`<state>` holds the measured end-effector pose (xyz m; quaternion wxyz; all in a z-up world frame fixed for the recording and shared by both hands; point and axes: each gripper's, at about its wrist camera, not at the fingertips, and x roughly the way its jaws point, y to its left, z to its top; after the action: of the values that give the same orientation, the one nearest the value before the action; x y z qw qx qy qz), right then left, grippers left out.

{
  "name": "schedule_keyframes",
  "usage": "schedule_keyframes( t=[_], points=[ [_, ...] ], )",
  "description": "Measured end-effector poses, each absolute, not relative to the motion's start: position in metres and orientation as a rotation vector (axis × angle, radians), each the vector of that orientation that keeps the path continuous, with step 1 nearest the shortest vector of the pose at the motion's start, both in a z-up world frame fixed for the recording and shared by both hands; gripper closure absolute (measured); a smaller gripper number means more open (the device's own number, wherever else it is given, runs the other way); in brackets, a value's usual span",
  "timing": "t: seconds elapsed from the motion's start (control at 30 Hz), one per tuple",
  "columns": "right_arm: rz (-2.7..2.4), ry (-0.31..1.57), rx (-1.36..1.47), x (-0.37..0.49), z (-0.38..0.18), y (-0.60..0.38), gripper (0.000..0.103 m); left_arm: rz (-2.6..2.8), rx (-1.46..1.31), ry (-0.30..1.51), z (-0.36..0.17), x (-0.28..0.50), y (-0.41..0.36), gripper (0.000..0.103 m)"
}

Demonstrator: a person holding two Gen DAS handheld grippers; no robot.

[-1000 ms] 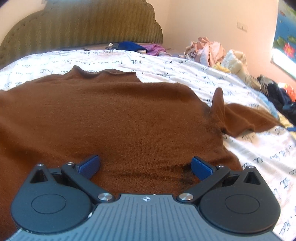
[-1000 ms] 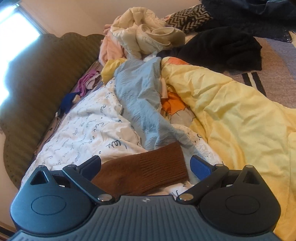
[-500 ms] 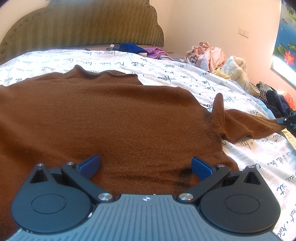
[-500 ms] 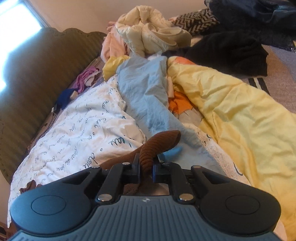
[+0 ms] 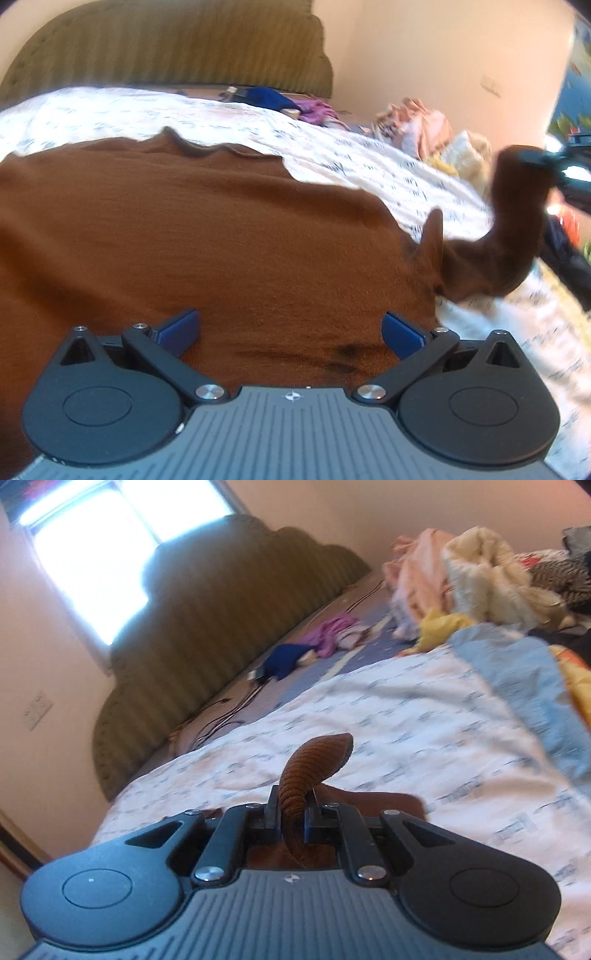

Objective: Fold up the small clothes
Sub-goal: 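Fold the held sleeve across the sweater body with the right gripper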

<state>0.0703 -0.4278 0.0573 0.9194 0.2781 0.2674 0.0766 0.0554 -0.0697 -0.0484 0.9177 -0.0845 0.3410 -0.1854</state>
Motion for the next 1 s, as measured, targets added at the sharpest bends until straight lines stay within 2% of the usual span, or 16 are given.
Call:
schedule_keyframes(
  t=[0.27,0.4,0.47,0.53,0.57,0.6,0.63,0.7,0.77,0.93,0.97,1.0],
  points=[
    [0.368,0.641,0.65,0.139,0.015,-0.273,0.094,-0.325,-0.455,0.711,-0.018,0.063,0.039,0.0],
    [0.383,0.71,0.685,0.156,-0.025,-0.219,0.094,-0.331,-0.657,0.773,-0.023,0.083,0.09,0.0],
    [0.384,0.793,0.655,0.162,-0.049,-0.194,0.09,-0.354,-0.734,0.808,-0.03,0.095,0.103,0.0],
    [0.36,0.899,0.655,0.17,-0.075,-0.18,0.081,-0.376,-0.777,0.841,-0.037,0.106,0.105,0.0],
    [0.377,0.85,0.651,0.163,-0.074,-0.179,0.079,-0.388,-0.79,0.866,-0.039,0.113,0.103,0.0],
    [0.373,0.827,0.64,0.156,-0.068,-0.181,0.068,-0.405,-0.807,0.879,-0.041,0.117,0.1,0.0],
    [0.376,0.811,0.631,0.148,-0.061,-0.183,0.042,-0.429,-0.823,0.884,-0.042,0.121,0.096,0.0],
    [0.37,0.73,0.586,0.124,-0.038,-0.194,0.006,-0.447,-0.808,0.916,-0.041,0.133,0.083,0.0],
    [0.309,0.637,0.52,0.094,-0.017,-0.212,0.005,-0.464,-0.778,0.947,-0.043,0.146,0.069,0.0],
    [0.229,0.609,0.472,0.042,-0.007,-0.265,0.005,-0.519,-0.786,1.017,-0.057,0.173,0.043,0.0],
    [0.214,0.599,0.477,0.032,-0.009,-0.273,0.005,-0.514,-0.763,1.022,-0.058,0.176,0.038,0.004],
    [0.2,0.592,0.488,0.024,-0.013,-0.282,0.005,-0.511,-0.744,1.026,-0.06,0.178,0.035,0.013]
  ],
)
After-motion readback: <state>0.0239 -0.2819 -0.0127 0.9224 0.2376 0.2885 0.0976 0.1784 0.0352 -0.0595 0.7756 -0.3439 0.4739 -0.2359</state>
